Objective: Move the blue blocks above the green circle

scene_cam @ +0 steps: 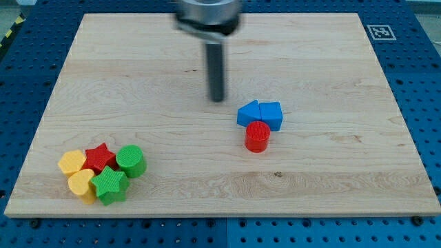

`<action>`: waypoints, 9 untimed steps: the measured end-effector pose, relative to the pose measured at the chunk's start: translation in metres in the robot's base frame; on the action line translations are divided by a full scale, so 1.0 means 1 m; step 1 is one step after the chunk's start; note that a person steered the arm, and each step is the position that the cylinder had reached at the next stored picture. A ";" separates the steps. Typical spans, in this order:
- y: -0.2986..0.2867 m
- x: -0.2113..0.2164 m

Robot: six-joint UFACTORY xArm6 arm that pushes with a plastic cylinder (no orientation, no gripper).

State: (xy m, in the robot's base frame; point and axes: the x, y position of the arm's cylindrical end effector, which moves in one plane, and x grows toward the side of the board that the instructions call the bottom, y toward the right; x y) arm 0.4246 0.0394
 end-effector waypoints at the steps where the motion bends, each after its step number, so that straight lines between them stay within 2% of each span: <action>1: 0.092 0.000; 2: 0.158 0.016; 3: 0.158 0.043; 4: 0.108 0.048; 6: -0.048 0.048; 7: -0.101 0.048; 9: -0.115 0.048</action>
State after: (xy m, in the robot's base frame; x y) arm 0.4723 -0.0754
